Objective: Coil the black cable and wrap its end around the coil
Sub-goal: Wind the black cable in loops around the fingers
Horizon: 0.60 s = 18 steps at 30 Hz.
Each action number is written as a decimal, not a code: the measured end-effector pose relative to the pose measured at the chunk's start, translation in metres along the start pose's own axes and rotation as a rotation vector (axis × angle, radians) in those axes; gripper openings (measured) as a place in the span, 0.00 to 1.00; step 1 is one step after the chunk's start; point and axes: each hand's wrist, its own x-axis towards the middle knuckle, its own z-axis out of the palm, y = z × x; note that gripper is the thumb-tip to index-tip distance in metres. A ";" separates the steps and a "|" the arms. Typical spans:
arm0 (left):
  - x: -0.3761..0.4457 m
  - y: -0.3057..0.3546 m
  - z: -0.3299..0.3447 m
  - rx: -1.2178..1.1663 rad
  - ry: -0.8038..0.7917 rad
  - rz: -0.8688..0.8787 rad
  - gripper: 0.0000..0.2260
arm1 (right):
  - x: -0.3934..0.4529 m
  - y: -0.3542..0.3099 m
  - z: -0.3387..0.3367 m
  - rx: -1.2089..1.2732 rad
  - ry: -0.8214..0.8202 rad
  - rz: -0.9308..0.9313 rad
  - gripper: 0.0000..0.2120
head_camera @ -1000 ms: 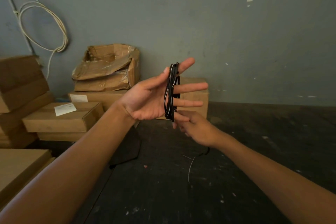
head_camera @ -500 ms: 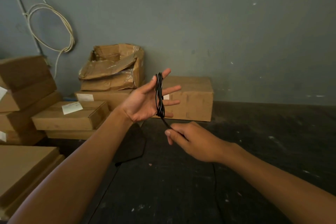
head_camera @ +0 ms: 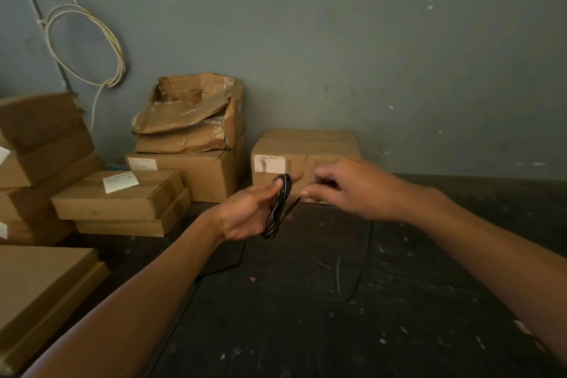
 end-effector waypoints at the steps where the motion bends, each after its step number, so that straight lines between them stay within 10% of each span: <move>1: -0.001 -0.004 0.002 0.008 -0.006 -0.021 0.15 | 0.001 0.003 -0.006 -0.024 0.000 0.006 0.07; 18: -0.019 -0.014 0.022 0.081 -0.478 -0.196 0.23 | 0.011 0.054 -0.029 0.083 0.068 0.045 0.09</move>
